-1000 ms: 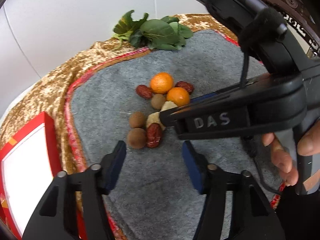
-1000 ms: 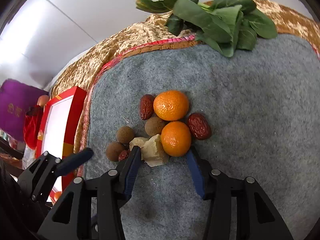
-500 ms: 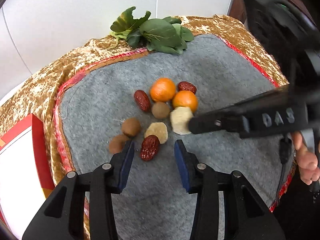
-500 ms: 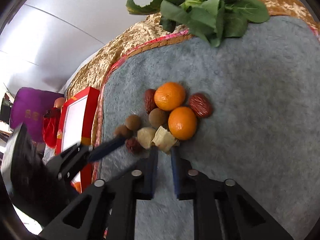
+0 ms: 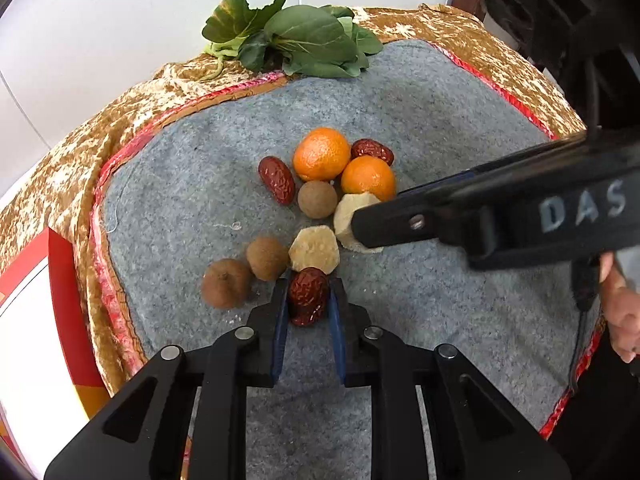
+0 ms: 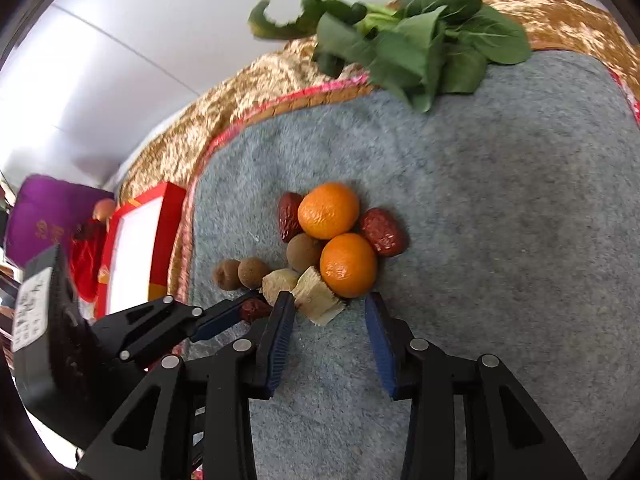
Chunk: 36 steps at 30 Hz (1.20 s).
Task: Organize fruits
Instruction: 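Grasp a red date with the left tool while the right tool grasps a pale cube, then carry the red date and pale cube with both tools over the white tray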
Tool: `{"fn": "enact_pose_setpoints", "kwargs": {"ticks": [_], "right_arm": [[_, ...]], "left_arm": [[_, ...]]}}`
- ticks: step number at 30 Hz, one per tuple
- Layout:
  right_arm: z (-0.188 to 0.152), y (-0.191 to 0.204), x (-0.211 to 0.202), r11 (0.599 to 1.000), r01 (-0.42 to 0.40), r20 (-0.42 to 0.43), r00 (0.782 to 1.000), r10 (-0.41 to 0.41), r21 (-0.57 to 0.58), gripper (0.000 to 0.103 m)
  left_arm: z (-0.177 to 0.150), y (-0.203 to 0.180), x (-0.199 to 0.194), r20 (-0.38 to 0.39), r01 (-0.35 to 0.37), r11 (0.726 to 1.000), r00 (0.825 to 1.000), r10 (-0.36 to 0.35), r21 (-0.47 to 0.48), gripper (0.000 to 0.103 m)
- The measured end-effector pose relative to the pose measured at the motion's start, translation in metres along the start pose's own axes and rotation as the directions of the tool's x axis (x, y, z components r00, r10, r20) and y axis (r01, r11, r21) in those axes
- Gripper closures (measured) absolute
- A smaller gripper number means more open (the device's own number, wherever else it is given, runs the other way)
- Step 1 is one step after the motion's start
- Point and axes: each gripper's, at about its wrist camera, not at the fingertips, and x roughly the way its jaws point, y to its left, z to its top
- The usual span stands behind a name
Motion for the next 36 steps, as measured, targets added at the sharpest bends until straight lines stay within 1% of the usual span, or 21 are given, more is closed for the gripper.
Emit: {"fn": "enact_pose_setpoints", "kwargs": {"ticks": [1,4,7,8,9,10,12,16,21,22,24,27,28,30,34,36], "right_arm": [[0.0,0.003,0.004,1.0,0.015,-0.01,1.0,-0.015,-0.008,0.059],[0.001,0.008,0.008,0.998,0.048,0.017,0.999,-0.048,-0.035,0.059],[-0.001,0.013,0.013,0.995,0.075,0.028,0.997,-0.074,-0.06,0.063],[-0.001,0.015,0.013,0.995,0.076,0.03,0.997,-0.075,-0.067,0.067],[-0.002,0.016,0.013,0.994,0.075,0.03,0.997,-0.073,-0.077,0.072],[-0.004,0.021,0.014,0.992,0.081,0.033,0.996,-0.078,-0.093,0.074],[-0.007,0.027,0.013,0.986,0.114,0.046,0.993,-0.109,-0.12,0.075],[-0.015,0.039,0.011,0.967,0.184,0.076,0.982,-0.173,-0.176,0.076],[-0.035,0.049,0.001,0.934,0.262,0.134,0.963,-0.235,-0.242,0.076],[-0.04,0.051,-0.001,0.926,0.281,0.151,0.957,-0.249,-0.251,0.076],[-0.049,0.058,-0.009,0.904,0.329,0.207,0.938,-0.279,-0.273,0.076],[-0.062,0.067,-0.023,0.885,0.362,0.281,0.917,-0.282,-0.294,0.076],[-0.07,0.071,-0.03,0.866,0.394,0.324,0.899,-0.294,-0.307,0.076],[-0.082,0.076,-0.04,0.841,0.432,0.384,0.873,-0.3,-0.325,0.076],[-0.1,0.079,-0.054,0.817,0.469,0.457,0.84,-0.295,-0.336,0.076],[-0.105,0.08,-0.059,0.81,0.479,0.482,0.828,-0.287,-0.34,0.076]], "left_arm": [[-0.002,0.0,-0.001,0.001,0.0,1.0,1.0,0.0,0.0,0.086],[-0.007,0.003,-0.008,0.004,-0.004,1.0,1.0,0.004,-0.003,0.086],[-0.012,0.009,-0.013,0.001,-0.011,1.0,1.0,0.011,-0.029,0.086],[-0.013,0.011,-0.015,0.0,-0.014,0.999,1.0,0.014,-0.04,0.086],[-0.013,0.013,-0.016,0.0,-0.015,0.999,1.0,0.015,-0.049,0.086],[-0.014,0.014,-0.017,0.001,-0.016,0.998,1.0,0.016,-0.057,0.086],[-0.015,0.016,-0.018,-0.001,-0.018,0.998,1.0,0.018,-0.06,0.086],[-0.02,0.016,-0.02,-0.007,-0.024,0.998,1.0,0.024,-0.061,0.086],[-0.026,0.019,-0.026,-0.005,-0.039,0.997,0.999,0.039,-0.072,0.086],[-0.026,0.021,-0.026,-0.004,-0.042,0.996,0.999,0.042,-0.08,0.086],[-0.026,0.025,-0.029,0.005,-0.047,0.994,0.999,0.048,-0.097,0.086],[-0.027,0.029,-0.037,0.022,-0.052,0.992,0.998,0.055,-0.114,0.086],[-0.027,0.029,-0.038,0.026,-0.052,0.992,0.998,0.056,-0.118,0.086],[-0.028,0.03,-0.043,0.036,-0.05,0.991,0.998,0.055,-0.12,0.086],[-0.026,0.027,-0.054,0.061,-0.053,0.992,0.996,0.06,-0.113,0.086],[-0.024,0.022,-0.061,0.08,-0.053,0.992,0.995,0.062,-0.111,0.086]]}}
